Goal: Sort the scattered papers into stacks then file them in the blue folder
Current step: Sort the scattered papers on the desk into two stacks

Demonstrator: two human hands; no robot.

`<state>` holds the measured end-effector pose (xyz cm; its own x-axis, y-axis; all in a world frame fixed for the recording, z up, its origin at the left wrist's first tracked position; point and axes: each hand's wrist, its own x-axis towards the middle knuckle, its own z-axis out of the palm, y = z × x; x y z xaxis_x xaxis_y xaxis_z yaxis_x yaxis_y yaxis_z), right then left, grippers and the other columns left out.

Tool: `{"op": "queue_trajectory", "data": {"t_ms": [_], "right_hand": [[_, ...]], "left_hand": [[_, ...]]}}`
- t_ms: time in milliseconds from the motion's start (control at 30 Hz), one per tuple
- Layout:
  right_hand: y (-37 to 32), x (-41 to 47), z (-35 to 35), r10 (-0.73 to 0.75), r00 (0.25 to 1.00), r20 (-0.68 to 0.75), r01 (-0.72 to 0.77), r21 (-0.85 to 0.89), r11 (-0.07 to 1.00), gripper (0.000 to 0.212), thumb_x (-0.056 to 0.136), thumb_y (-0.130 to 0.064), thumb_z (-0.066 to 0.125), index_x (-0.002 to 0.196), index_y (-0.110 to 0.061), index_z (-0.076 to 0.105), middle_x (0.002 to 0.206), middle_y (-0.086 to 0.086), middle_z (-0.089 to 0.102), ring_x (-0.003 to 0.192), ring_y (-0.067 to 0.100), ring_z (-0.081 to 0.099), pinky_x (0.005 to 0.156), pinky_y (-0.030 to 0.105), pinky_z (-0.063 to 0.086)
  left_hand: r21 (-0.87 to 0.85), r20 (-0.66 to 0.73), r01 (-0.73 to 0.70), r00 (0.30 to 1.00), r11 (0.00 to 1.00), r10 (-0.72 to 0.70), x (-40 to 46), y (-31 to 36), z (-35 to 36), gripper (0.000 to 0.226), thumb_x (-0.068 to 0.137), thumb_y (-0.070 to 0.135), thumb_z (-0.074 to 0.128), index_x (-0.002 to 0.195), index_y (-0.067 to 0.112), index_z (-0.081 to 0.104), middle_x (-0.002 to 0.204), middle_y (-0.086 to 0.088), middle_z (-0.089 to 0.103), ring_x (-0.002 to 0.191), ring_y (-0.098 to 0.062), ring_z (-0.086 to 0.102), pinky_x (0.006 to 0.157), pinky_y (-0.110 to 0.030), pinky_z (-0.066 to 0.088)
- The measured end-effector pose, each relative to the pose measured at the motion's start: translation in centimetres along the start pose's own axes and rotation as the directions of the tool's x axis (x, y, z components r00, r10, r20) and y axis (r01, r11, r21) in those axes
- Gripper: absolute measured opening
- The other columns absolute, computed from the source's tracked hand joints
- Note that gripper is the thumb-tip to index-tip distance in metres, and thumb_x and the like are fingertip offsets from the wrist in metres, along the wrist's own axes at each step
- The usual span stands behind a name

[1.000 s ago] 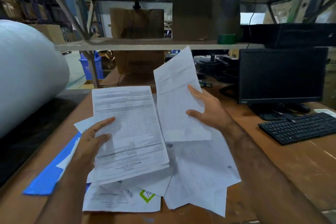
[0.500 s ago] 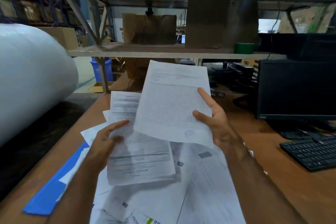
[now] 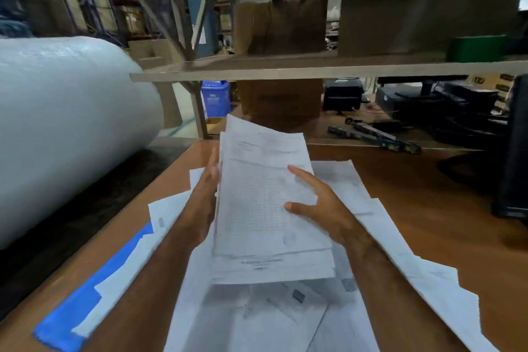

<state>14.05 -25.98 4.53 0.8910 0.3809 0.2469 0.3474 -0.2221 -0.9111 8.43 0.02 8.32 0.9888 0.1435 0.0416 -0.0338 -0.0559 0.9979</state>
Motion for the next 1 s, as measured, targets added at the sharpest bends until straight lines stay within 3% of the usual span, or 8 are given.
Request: {"op": "queue_trajectory", "data": {"t_ms": [67, 133, 300, 400, 533, 667, 867, 1000], "right_hand": [[0.9, 1.9, -0.3, -0.033, 0.999, -0.007, 0.032, -0.020, 0.999, 0.076, 0.080, -0.036, 0.086, 0.145, -0.049, 0.049, 0.142, -0.035, 0.049, 0.131, -0.009, 0.047, 0.115, 0.035, 0.043], [1.4, 3.4, -0.5, -0.052, 0.998, -0.021, 0.051, -0.012, 0.999, 0.076, 0.082, -0.031, 0.086, 0.147, -0.044, 0.050, 0.145, -0.026, 0.050, 0.132, -0.003, 0.048, 0.114, 0.034, 0.044], [1.0, 5.6, -1.0, -0.053, 0.998, -0.023, 0.054, 0.061, 0.997, 0.077, 0.083, -0.027, 0.085, 0.150, -0.038, 0.048, 0.147, -0.022, 0.050, 0.130, -0.008, 0.049, 0.108, 0.024, 0.046], [0.2, 6.2, -0.9, -0.035, 0.999, 0.003, 0.034, 0.093, 0.995, 0.076, 0.085, -0.026, 0.083, 0.150, -0.038, 0.047, 0.145, -0.024, 0.050, 0.125, -0.017, 0.048, 0.100, 0.012, 0.046], [0.4, 7.1, -0.2, -0.025, 0.998, 0.054, 0.024, 0.028, 0.999, 0.073, 0.085, -0.022, 0.082, 0.147, -0.042, 0.048, 0.148, -0.019, 0.048, 0.131, -0.008, 0.048, 0.110, 0.028, 0.046], [0.5, 6.6, 2.4, -0.046, 0.993, 0.105, 0.043, 0.029, 0.999, 0.069, 0.083, -0.017, 0.084, 0.144, -0.035, 0.057, 0.148, -0.017, 0.052, 0.136, -0.003, 0.047, 0.117, 0.037, 0.041], [-2.4, 4.2, 7.2, -0.084, 0.996, 0.040, 0.074, 0.200, 0.977, 0.064, 0.083, -0.007, 0.083, 0.140, -0.025, 0.061, 0.142, -0.016, 0.059, 0.131, -0.003, 0.053, 0.114, 0.030, 0.043], [-5.9, 4.7, 10.9, -0.059, 0.992, 0.115, 0.035, 0.204, 0.978, 0.064, 0.084, -0.018, 0.084, 0.141, -0.033, 0.060, 0.143, -0.018, 0.057, 0.129, 0.001, 0.056, 0.109, 0.034, 0.050]], "left_hand": [[0.047, -0.010, -0.024, 1.000, 0.999, 0.024, 1.2, -0.2, 0.9, 0.042, 0.092, 0.063, 0.056, 0.131, 0.065, 0.043, 0.133, 0.030, 0.058, 0.110, -0.002, 0.066, 0.086, -0.031, 0.058], [0.086, 0.016, -0.050, 0.999, 0.995, 0.049, 2.0, 0.0, 1.8, 0.064, 0.091, 0.048, 0.068, 0.142, 0.064, 0.032, 0.135, 0.031, 0.056, 0.121, -0.012, 0.062, 0.084, -0.032, 0.058], [0.139, 0.024, -0.044, 0.999, 0.989, 0.041, 3.3, 0.8, 2.2, 0.078, 0.098, 0.024, 0.066, 0.150, 0.063, 0.021, 0.148, 0.031, 0.039, 0.132, -0.009, 0.046, 0.105, -0.042, 0.045], [0.127, -0.057, 0.010, 0.998, 0.992, -0.002, 3.8, 1.4, 1.7, 0.061, 0.099, 0.005, 0.061, 0.140, 0.050, 0.054, 0.145, 0.025, 0.046, 0.132, -0.014, 0.047, 0.110, -0.040, 0.045], [0.080, -0.069, -0.008, 0.998, 0.997, 0.013, 4.4, 1.9, 0.6, 0.050, 0.093, -0.011, 0.057, 0.121, 0.026, 0.075, 0.130, 0.016, 0.065, 0.125, -0.020, 0.059, 0.091, -0.029, 0.057], [0.004, 0.009, -0.056, 0.998, 0.998, 0.056, 3.3, 1.6, -2.4, 0.053, 0.090, -0.012, 0.055, 0.127, 0.021, 0.072, 0.135, 0.006, 0.065, 0.121, -0.026, 0.063, 0.094, -0.041, 0.058], [-0.063, 0.119, -0.001, 0.993, 0.998, 0.009, -0.1, 0.7, -7.2, 0.040, 0.096, 0.012, 0.067, 0.134, 0.025, 0.066, 0.139, 0.008, 0.062, 0.127, -0.025, 0.059, 0.105, -0.048, 0.051], [-0.079, 0.055, -0.046, 0.997, 0.996, 0.051, -2.0, 0.3, -11.6, 0.037, 0.097, 0.005, 0.064, 0.129, 0.022, 0.070, 0.135, 0.005, 0.067, 0.126, -0.026, 0.063, 0.103, -0.047, 0.053]]}}
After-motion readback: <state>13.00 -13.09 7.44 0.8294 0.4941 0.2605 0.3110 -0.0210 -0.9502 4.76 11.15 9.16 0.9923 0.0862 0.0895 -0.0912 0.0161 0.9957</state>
